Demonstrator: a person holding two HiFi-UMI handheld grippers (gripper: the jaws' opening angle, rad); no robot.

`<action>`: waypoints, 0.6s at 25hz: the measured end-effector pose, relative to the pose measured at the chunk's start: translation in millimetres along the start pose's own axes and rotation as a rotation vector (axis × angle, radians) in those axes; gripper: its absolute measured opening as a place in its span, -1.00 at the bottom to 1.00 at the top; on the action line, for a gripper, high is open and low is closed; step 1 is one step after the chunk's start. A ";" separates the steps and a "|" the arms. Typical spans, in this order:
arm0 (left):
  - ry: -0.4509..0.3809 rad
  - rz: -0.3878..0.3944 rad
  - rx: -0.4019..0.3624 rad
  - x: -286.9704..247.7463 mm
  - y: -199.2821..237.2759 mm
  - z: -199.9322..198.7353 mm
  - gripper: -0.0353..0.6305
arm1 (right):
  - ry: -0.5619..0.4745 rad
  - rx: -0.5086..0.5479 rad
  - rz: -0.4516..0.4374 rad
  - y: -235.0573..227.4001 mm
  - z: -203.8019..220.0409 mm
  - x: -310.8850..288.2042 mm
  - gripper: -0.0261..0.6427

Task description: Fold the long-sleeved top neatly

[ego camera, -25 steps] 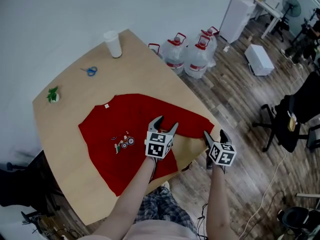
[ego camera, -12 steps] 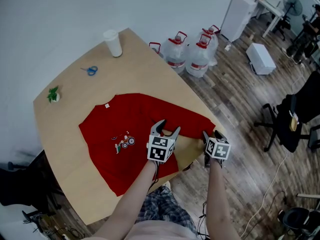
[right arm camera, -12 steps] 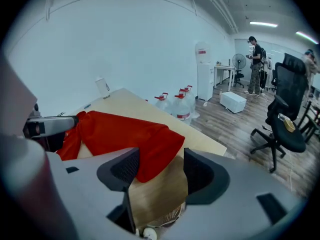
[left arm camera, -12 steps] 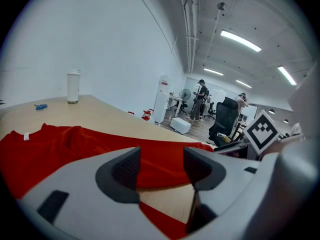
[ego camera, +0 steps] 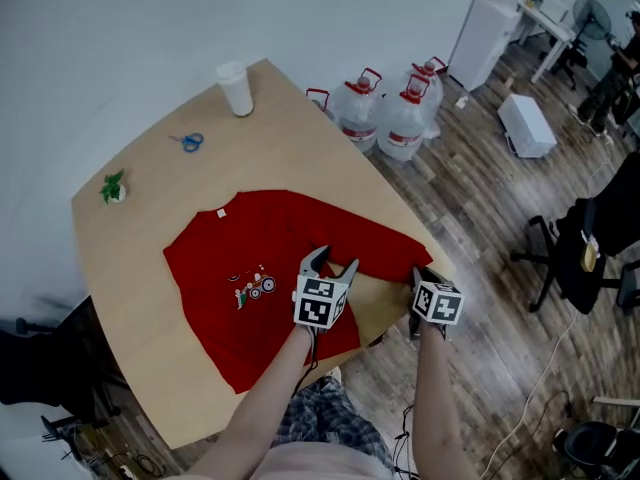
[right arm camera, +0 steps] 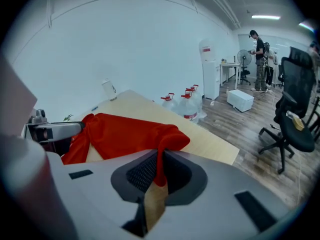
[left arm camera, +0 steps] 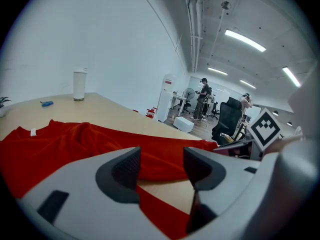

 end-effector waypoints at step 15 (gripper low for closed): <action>-0.063 -0.178 0.052 71.1 65.8 -11.2 -0.10 | -0.267 0.066 -0.165 75.6 -125.2 46.6 -0.82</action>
Point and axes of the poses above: the fingertips, and each gripper's own axes: x backward along the fingers, y to its left, z out of its underside, the point moved 3 cm from there along x, backward along the fingers, and after that the axes turned 9 degrees about z, right-handed, at the moved point
